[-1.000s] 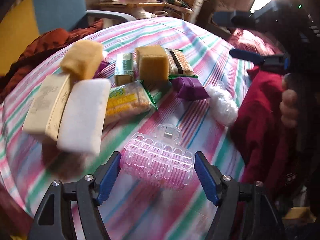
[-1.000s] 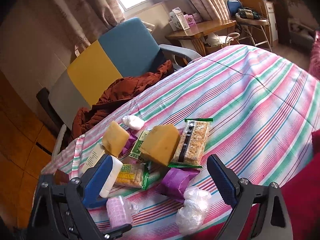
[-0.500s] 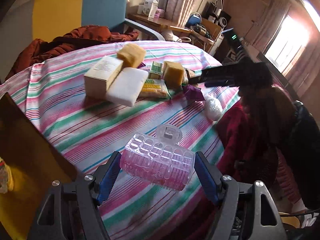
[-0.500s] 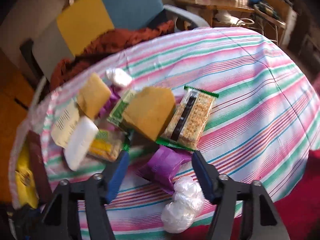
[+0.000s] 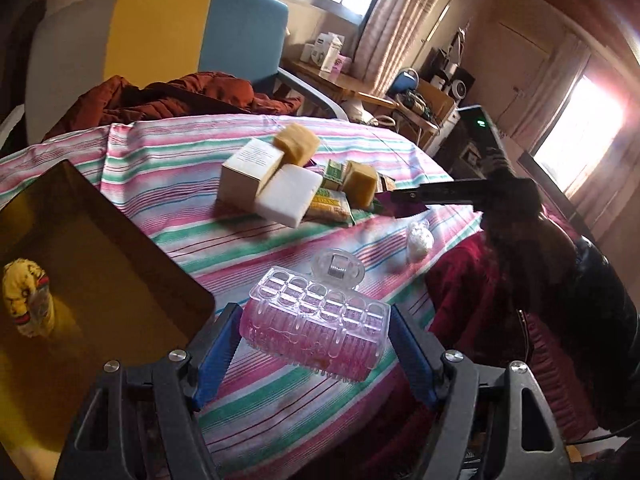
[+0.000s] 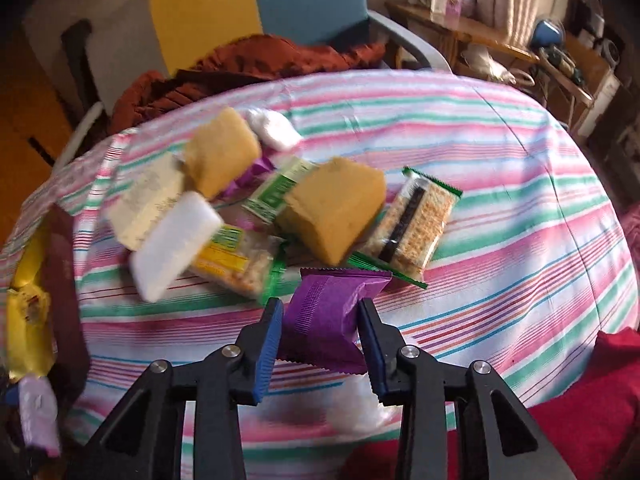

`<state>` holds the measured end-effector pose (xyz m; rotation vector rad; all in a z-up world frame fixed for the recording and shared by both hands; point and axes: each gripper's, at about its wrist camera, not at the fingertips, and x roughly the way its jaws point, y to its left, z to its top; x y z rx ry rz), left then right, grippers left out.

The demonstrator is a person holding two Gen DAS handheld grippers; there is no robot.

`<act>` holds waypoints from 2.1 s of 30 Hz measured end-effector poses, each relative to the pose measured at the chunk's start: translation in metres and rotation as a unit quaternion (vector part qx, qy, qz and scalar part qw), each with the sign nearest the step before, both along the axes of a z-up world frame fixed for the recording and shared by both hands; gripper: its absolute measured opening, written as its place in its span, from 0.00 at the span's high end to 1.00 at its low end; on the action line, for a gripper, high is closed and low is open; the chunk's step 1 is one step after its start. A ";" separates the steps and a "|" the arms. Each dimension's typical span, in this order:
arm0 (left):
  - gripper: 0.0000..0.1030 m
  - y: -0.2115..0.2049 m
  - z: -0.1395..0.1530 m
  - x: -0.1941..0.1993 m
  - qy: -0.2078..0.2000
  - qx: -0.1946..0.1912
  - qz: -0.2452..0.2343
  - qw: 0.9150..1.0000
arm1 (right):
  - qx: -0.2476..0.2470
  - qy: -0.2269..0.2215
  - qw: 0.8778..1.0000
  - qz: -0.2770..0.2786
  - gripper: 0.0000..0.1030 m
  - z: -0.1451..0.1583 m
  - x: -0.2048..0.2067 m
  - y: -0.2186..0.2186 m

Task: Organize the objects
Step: 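Carry the roller and purple packet to the gold tray and release both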

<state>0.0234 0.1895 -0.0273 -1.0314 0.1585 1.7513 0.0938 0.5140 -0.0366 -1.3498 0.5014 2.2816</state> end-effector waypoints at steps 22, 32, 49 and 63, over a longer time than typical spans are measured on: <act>0.27 -0.178 0.013 -0.090 0.028 -0.028 0.319 0.947 | -0.018 0.126 0.948 0.291 0.61 0.068 -0.179 -0.270; 0.20 -0.210 -0.001 -0.094 0.029 -0.029 0.366 0.930 | -0.023 0.126 0.945 0.302 0.39 0.068 -0.200 -0.307; 0.20 -0.210 0.015 -0.060 0.070 -0.059 0.410 0.907 | 0.050 0.123 0.937 0.324 0.07 0.034 -0.117 -0.337; 0.20 -0.186 0.019 -0.047 0.086 -0.074 0.386 0.916 | 0.055 0.137 0.942 0.301 0.07 0.029 -0.089 -0.322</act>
